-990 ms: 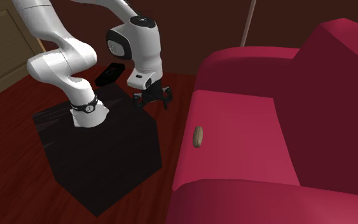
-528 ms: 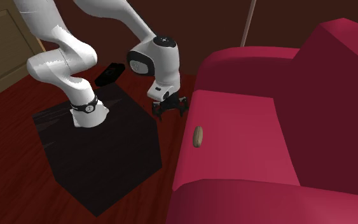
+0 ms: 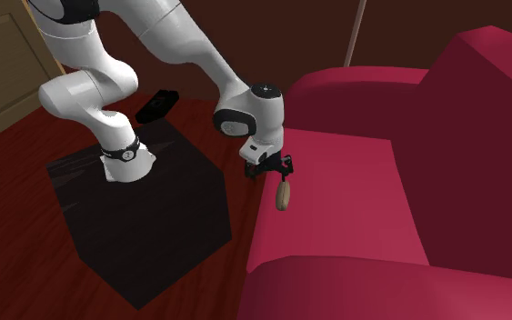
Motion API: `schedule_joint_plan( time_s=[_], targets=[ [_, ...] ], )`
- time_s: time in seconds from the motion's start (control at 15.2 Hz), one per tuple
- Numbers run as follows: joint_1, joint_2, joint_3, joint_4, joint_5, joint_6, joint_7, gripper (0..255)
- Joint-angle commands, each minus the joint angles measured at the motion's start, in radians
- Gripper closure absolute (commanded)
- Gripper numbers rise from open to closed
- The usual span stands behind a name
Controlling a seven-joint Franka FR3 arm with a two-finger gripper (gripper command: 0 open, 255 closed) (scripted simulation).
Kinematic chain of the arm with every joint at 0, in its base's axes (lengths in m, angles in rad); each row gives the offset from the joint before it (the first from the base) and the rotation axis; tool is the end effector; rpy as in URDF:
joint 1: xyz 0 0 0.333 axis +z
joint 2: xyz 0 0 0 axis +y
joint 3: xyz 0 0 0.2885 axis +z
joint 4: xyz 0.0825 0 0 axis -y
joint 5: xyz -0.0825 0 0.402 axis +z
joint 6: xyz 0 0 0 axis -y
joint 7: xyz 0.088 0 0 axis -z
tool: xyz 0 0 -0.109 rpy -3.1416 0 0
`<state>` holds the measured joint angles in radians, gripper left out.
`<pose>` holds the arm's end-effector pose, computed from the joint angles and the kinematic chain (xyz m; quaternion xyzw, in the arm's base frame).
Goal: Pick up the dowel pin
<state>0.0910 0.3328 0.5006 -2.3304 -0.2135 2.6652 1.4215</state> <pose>0.4255 0.3088 0.1737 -0.9438 0.3282 0.0082 0.0380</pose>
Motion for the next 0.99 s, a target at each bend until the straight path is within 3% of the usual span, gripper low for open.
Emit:
schedule_joint_plan(
  time_s=[0.0, 0.2, 0.86, 0.92],
  targets=[
    [0.045, 0.073, -0.037, 0.06, -0.036, 0.016, 0.076, 0],
    [0.114, 0.19, -0.093, 0.167, -0.07, 0.036, 0.164, 0],
    [0.167, 0.296, -0.156, 0.208, -0.117, 0.105, 0.201, 0],
    [0.166, 0.295, -0.155, 0.208, -0.116, 0.105, 0.2, 255]
  ],
)
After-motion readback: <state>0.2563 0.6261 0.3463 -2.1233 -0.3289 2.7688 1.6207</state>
